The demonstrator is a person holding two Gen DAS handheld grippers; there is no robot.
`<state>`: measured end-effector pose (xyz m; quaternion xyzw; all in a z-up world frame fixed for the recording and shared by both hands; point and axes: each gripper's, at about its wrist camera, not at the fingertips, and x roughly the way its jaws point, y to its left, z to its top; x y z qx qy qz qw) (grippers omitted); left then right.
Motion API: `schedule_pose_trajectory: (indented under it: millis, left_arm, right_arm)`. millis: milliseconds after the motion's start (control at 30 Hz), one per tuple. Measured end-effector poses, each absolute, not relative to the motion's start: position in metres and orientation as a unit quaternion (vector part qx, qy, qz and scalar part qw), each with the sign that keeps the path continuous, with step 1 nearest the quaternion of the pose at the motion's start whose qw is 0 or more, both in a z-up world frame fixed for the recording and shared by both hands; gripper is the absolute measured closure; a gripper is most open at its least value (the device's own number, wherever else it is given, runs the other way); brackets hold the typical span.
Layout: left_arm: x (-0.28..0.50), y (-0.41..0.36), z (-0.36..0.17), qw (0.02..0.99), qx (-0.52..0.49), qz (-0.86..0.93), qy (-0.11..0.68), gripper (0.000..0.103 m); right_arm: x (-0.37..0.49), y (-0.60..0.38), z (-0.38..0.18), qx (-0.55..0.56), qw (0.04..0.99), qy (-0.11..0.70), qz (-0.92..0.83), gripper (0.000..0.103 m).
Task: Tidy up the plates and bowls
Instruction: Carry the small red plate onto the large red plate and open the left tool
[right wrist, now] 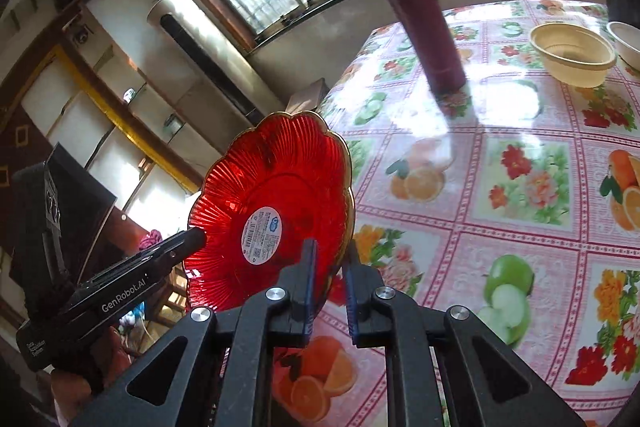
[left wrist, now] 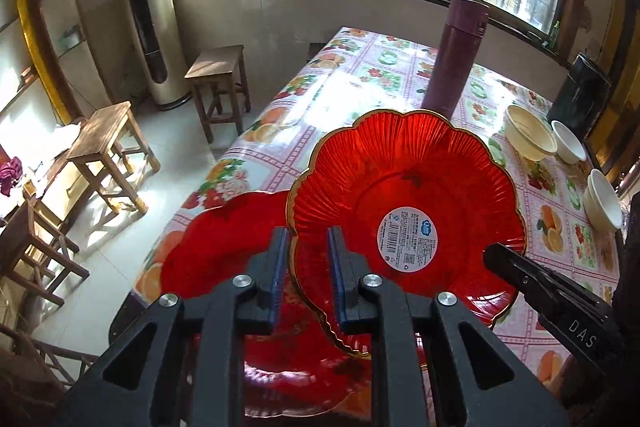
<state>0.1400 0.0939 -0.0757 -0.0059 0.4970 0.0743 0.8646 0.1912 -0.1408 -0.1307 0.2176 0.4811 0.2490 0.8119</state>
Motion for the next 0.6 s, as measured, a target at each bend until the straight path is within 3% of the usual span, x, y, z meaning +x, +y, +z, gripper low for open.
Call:
schedule_pose_trajectory:
  millis: [367, 467, 533, 600]
  left_arm:
    - [0.115, 0.148, -0.141, 0.817, -0.003, 0.120, 0.564, 0.087]
    - [0.110, 0.152, -0.145, 0.816, -0.004, 0.123, 0.565, 0.084]
    - [0.107, 0.152, -0.141, 0.820, 0.007, 0.134, 0.557, 0.084]
    - [0.103, 0.155, -0.135, 0.825, 0.017, 0.151, 0.544, 0.082]
  right_arm:
    - [0.155, -0.051, -0.158, 0.096, 0.810, 0.514, 0.264, 0.091]
    - [0.150, -0.044, -0.162, 0.080, 0.809, 0.516, 0.270, 0.086]
    - [0.148, -0.041, -0.160, 0.071, 0.810, 0.516, 0.269, 0.078]
    - [0.146, -0.042, -0.155, 0.062, 0.817, 0.504, 0.272, 0.078]
